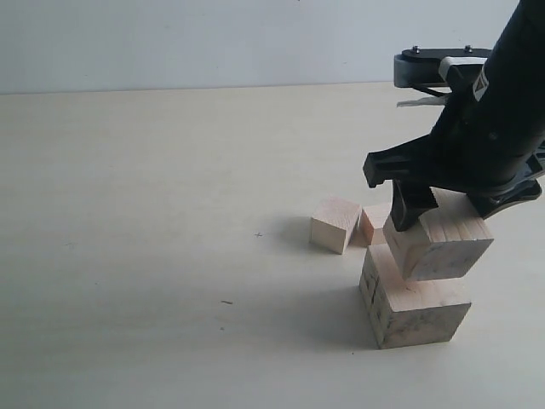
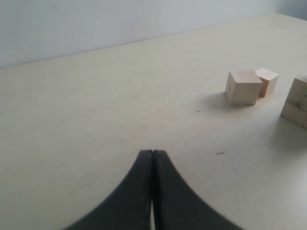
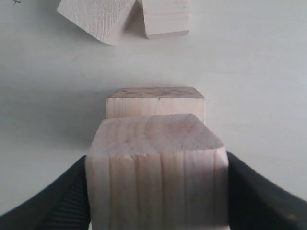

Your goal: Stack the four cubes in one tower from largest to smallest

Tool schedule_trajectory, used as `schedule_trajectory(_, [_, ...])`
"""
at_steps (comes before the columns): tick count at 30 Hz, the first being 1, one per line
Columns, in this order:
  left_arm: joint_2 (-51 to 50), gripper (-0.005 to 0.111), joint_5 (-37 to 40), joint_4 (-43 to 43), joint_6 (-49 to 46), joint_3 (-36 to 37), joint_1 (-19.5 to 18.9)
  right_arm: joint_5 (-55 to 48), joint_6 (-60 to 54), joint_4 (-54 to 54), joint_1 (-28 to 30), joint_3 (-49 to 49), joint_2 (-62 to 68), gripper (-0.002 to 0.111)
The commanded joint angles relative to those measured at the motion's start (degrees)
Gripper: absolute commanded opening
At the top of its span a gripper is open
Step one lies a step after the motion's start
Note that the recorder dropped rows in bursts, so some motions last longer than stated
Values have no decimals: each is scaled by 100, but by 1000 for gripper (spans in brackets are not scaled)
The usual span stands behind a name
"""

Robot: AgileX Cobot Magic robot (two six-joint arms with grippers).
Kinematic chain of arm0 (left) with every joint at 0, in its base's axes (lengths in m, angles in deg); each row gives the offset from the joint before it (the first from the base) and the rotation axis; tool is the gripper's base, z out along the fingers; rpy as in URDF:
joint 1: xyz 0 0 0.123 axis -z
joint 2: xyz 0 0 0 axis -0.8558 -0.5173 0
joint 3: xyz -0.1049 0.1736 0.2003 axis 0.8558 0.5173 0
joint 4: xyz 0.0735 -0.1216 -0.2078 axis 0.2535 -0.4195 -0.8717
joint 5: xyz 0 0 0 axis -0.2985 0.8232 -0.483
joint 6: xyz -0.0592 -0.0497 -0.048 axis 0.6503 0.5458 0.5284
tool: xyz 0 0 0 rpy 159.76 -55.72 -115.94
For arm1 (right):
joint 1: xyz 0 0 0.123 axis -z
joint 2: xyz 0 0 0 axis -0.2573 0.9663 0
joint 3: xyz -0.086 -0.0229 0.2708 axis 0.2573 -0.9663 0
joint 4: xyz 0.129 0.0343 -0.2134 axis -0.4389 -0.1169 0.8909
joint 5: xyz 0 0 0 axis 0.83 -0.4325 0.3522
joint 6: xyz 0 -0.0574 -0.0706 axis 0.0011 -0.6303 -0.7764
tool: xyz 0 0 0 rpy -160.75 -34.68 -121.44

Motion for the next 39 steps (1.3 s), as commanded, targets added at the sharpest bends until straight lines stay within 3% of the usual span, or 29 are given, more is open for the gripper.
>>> schedule_trajectory(1, [38,0,-35,15,-2,18,-32,57,-40,50,-12,-11,6,0])
schedule_trajectory(39, [38,0,-35,15,-2,18,-32,224,-295,-87,-12,-11,134,0])
